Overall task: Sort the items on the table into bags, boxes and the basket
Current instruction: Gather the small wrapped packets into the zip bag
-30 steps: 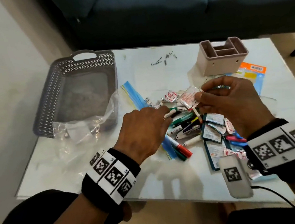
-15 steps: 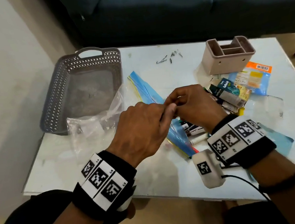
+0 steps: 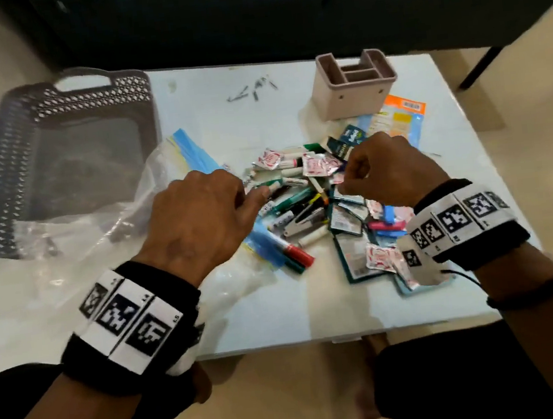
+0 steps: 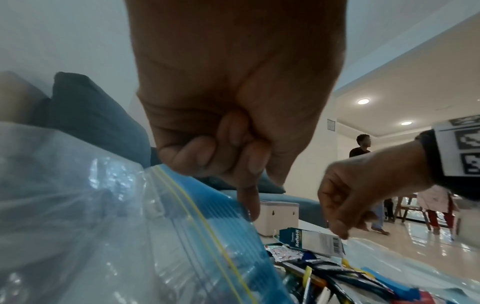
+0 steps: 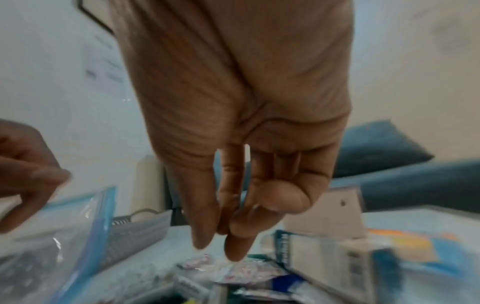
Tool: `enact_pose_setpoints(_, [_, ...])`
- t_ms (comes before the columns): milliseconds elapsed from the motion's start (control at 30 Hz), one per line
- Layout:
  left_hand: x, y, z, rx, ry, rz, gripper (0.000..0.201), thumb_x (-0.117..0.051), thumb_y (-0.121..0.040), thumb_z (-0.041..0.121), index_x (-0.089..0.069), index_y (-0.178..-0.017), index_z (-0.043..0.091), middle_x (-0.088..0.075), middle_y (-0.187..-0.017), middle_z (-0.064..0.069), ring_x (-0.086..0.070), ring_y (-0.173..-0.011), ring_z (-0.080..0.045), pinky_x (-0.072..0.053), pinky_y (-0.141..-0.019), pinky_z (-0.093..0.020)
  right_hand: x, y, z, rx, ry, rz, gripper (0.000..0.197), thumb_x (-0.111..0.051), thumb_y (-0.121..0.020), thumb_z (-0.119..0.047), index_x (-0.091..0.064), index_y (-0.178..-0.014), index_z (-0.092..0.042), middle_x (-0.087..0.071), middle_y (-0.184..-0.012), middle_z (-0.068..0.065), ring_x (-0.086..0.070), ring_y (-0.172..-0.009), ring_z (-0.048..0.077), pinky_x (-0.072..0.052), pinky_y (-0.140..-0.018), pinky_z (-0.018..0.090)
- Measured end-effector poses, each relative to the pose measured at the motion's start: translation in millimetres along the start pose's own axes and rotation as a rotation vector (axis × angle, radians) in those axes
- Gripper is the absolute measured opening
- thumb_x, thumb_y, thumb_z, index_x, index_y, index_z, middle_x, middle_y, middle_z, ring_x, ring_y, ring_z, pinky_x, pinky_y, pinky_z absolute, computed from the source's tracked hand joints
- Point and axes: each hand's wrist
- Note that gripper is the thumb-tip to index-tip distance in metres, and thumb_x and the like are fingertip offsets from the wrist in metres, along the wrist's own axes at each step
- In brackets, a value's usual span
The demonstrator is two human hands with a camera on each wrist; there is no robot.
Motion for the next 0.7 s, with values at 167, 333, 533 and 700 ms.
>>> enact_pose_setpoints(167, [-13.8, 3.8, 27.2, -0.088, 0.077, -0.037, 0.049, -0.041, -0.093, 0.073, -0.068, -0.088, 0.033, -0.068, -0.084, -0.001, -0.063, -0.085, -0.032, -0.042, -0.067, -0.035, 7.8, 40.2, 61.0, -0.284, 0.178, -0.142, 0.045, -0.095, -0.060, -0.048, -0.064, -0.070, -0.018, -0.066, -0.071, -0.001, -0.066, -0.072, 0.024, -0.058, -0.070, 0.041])
enact_pose_setpoints(333, [-32.4, 17.1, 50.3, -0.184, 0.051, -0.116, 0.046, -0.045, -0.092, 0.072, -0.072, -0.093, 0.034, -0.069, -0.080, 0.004, -0.063, -0.080, -0.024, -0.045, -0.064, -0.033, -15.3, 73.4, 81.8, -0.287, 0.371, -0.335, 0.058, -0.092, -0.052, -0.061, -0.058, -0.087, -0.029, -0.063, -0.094, -0.005, -0.062, -0.087, 0.021, -0.052, -0.072, 0.035])
enact_pose_setpoints(533, [-34.7, 21.3, 62.5, -0.213, 0.054, -0.107, 0.044, -0.048, -0.092, 0.069, -0.072, -0.088, 0.033, -0.070, -0.076, 0.008, -0.052, -0.068, -0.016, -0.043, -0.060, -0.029, -34.2, 80.4, 82.5, -0.251, 0.462, -0.289, 0.055, -0.084, -0.073, -0.052, -0.058, -0.111, -0.023, -0.062, -0.112, 0.005, -0.062, -0.102, 0.027, -0.044, -0.076, 0.034])
enact_pose_setpoints(700, [-33.9, 22.9, 65.7, -0.227, 0.055, -0.140, 0.044, -0.047, -0.093, 0.069, -0.072, -0.087, 0.033, -0.071, -0.077, 0.009, -0.058, -0.069, -0.014, -0.046, -0.061, -0.029, -33.0, 77.5, 78.6, -0.315, 0.377, -0.292, 0.052, -0.085, -0.075, -0.043, -0.059, -0.115, -0.022, -0.063, -0.113, 0.005, -0.062, -0.105, 0.027, -0.044, -0.080, 0.035])
Point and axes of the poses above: each hand's wrist, its own y-axis away from the middle knuckle, its own x-axis out of the back of the hand, z = x × y
